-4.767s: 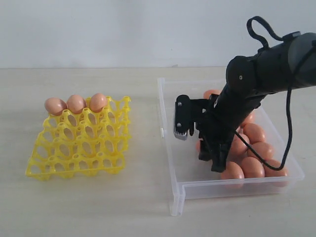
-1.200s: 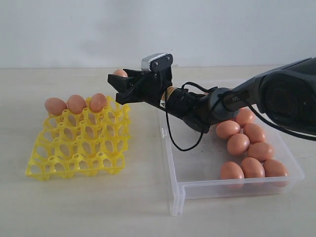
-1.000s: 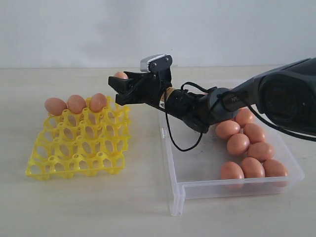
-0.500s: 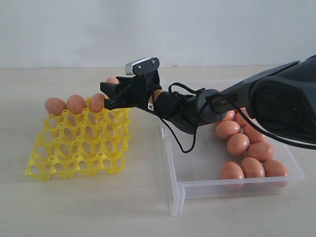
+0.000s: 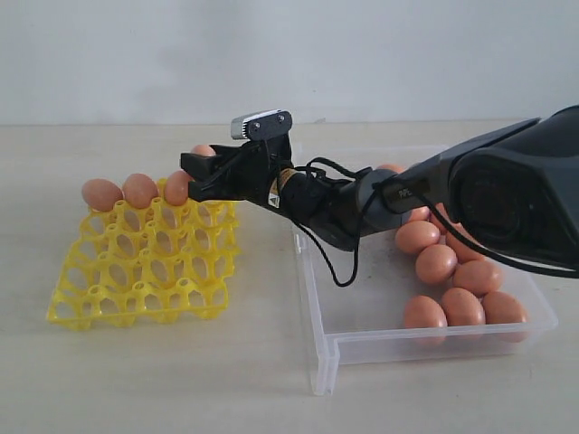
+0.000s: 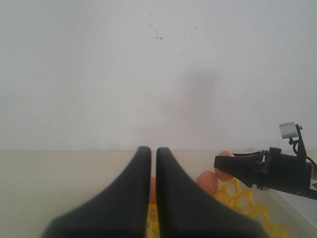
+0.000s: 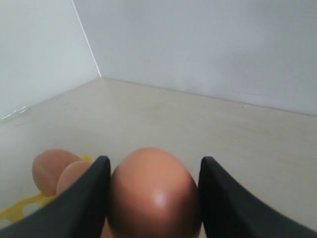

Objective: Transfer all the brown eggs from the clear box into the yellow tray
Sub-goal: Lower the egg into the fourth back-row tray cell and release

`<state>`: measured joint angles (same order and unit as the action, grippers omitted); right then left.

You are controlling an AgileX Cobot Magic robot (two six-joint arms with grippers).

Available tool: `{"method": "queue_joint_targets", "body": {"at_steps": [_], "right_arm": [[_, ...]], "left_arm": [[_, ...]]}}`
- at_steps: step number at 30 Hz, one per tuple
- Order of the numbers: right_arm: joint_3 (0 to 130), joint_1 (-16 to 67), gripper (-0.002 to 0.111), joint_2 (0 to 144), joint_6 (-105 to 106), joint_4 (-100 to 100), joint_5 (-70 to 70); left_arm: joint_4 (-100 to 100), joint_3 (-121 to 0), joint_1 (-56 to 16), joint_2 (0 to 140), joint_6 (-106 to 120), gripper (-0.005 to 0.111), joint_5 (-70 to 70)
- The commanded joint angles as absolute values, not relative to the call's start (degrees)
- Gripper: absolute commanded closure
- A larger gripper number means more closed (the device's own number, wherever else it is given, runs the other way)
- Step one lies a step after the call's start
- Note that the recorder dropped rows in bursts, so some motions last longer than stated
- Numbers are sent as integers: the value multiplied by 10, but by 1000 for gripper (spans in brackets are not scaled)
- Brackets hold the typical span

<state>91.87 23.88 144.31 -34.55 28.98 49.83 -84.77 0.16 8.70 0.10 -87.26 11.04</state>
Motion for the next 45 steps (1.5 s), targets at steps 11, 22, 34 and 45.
{"method": "queue_joint_targets", "body": {"at_steps": [11,22,34,45], "right_arm": [[915,240,109,1412,-307,281,445],[913,242,109,1388,-327,350,351],[913,246,109,1388,-356,367,346],[913,246,108,1388,-361,398,343]], "left_arm": [[-851,0,84,0,-870,103,105],[-851,0,84,0,-869,103,105],[-851,0,84,0,-869,103,105],[-851,0,84,0,-869,103,105]]}}
